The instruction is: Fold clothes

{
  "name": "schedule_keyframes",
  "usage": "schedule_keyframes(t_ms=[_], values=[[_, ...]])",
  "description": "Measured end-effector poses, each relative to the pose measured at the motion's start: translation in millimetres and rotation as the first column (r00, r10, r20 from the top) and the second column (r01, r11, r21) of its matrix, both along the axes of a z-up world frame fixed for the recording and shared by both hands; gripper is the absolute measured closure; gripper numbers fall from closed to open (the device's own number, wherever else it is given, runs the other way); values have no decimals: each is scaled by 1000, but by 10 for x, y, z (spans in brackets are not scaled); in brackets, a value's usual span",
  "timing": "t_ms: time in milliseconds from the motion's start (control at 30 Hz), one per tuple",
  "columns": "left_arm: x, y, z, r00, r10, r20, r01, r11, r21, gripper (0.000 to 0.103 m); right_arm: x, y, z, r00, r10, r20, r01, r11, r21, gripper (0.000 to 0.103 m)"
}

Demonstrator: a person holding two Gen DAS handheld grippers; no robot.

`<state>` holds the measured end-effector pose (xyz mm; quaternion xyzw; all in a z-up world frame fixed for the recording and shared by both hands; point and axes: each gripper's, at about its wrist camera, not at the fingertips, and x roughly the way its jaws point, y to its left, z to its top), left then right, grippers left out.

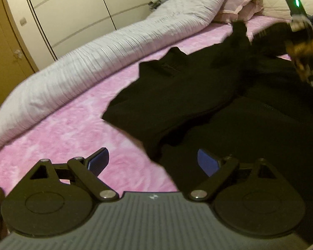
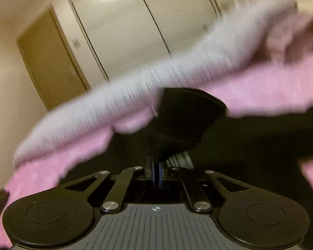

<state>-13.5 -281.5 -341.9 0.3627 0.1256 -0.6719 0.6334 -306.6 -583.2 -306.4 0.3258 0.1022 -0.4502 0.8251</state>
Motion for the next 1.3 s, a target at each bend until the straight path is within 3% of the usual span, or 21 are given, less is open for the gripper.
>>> schedule_keyframes(t_ms=[167, 433, 500, 667, 900, 967, 1067, 1200, 1300], values=[[-3, -246, -93, 1000, 11, -12, -11, 1000, 25, 13, -236, -201, -337, 995, -69, 77, 55, 984, 171, 101], [-102, -447, -125, 1000, -9, -12, 10, 1000, 19, 13, -652, 96, -64, 989, -113, 97, 109, 993, 51, 101], [-149, -495, -161, 1000, -21, 2, 21, 999, 30, 13, -657, 11, -166, 992, -100, 74, 90, 987, 135, 101], [-223, -602, -213, 999, -39, -12, 40, 998, 48, 13, -854, -149, -386, 972, -145, 184, 81, 945, 316, 99], [-275, -693, -230, 999, -46, -23, 47, 997, 58, 13, -1075, -265, -441, 904, -234, 358, 49, 889, 456, 87], [-287, -696, -228, 998, -53, -15, 54, 997, 56, 13, -1111, -248, -425, 899, -247, 362, 46, 874, 483, 81], [-298, -710, -222, 998, -58, -4, 58, 997, 50, 13, -1194, -147, -363, 905, -243, 349, 53, 878, 475, 65], [-294, -768, -225, 999, -54, -6, 54, 997, 52, 13, -1393, -123, -299, 882, -300, 363, 122, 890, 439, 46], [-308, -810, -234, 999, -52, -11, 53, 997, 53, 13, -1467, -196, -304, 867, -327, 376, 137, 882, 451, 39]])
